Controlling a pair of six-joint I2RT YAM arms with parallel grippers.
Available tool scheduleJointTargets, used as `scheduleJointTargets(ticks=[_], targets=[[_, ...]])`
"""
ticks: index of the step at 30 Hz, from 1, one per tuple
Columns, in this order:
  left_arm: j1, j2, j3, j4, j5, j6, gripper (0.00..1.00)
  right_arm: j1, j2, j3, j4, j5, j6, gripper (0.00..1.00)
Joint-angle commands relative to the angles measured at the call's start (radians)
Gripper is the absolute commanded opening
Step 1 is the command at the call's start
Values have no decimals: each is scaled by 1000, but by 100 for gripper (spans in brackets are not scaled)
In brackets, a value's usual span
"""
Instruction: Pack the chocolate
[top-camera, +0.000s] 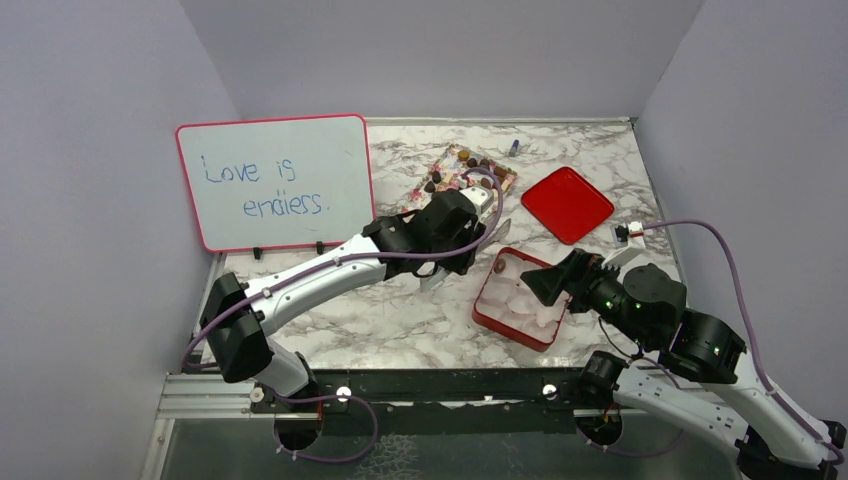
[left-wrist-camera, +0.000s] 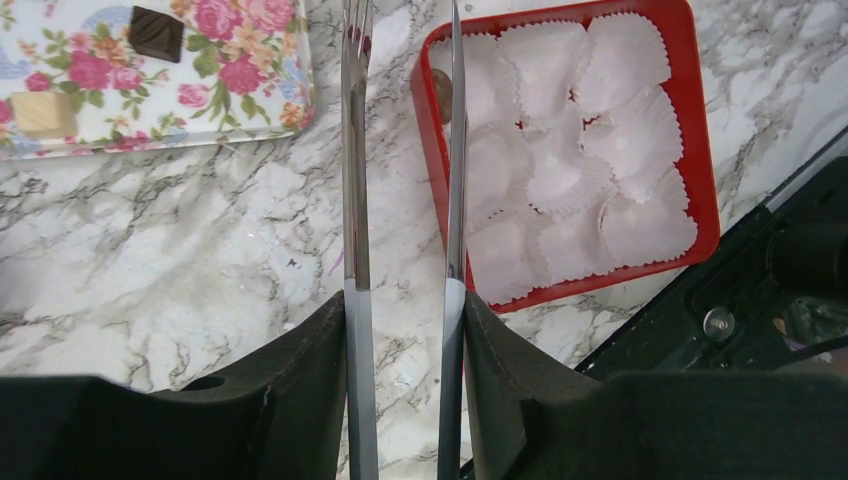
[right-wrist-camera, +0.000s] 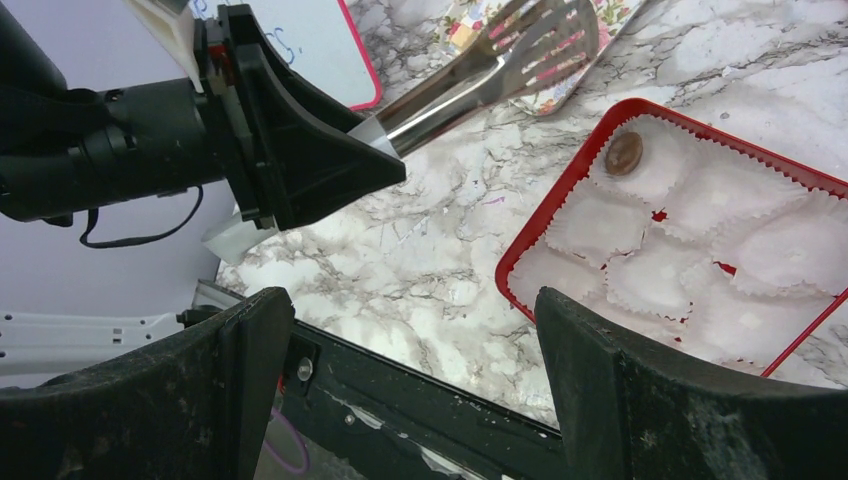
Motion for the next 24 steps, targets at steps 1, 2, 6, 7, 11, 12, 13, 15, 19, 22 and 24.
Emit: scheduleJointTargets(ticks=[1, 2, 6, 7, 11, 12, 13, 15, 19, 22, 24], targets=[[39, -39, 39, -42, -107, 10, 42, 7, -8, -4, 7, -13, -6, 96], [59, -41, 39, -51, -103, 10, 42, 7, -7, 0, 5, -13, -6, 96], [133, -36, 26, -65, -83, 26, 42, 7, -8, 20, -10, -9, -8, 96], [145, -29, 29, -70, -91, 36, 42, 8, -9, 24, -14, -8, -8, 96], [173, 35, 77, -114, -151, 93, 42, 8, -12, 28, -5, -19, -12, 96], [175, 54, 94, -127, -167, 108, 42, 8, -9, 29, -2, -22, -15, 96], [179, 73, 111, -140, -178, 122, 42, 7, -6, 32, -4, -23, -17, 96], [192, 108, 134, -155, -181, 142, 43, 7, 4, 36, -9, -18, -20, 96], [209, 167, 173, -180, -180, 185, 43, 8, 14, 32, 4, -21, -19, 96], [222, 197, 182, -180, -172, 195, 43, 8, 16, 25, 22, -24, -20, 96], [229, 218, 186, -179, -159, 190, 43, 8, 27, 27, 28, -25, -22, 96]])
